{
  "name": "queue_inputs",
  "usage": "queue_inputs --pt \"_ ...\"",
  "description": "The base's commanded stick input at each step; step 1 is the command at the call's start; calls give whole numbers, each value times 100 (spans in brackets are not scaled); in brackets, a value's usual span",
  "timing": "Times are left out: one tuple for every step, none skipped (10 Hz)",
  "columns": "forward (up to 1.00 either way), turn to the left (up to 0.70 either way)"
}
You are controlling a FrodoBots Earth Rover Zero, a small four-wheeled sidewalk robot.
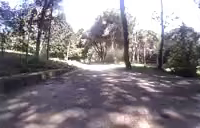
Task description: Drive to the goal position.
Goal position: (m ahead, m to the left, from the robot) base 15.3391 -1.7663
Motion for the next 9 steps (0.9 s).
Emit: queue_inputs --pt "85 0" --pt "85 0" --pt "85 0" --pt "85 0" --pt "85 0" --pt "85 0" --pt "85 0" --pt "85 0" --pt "85 0"
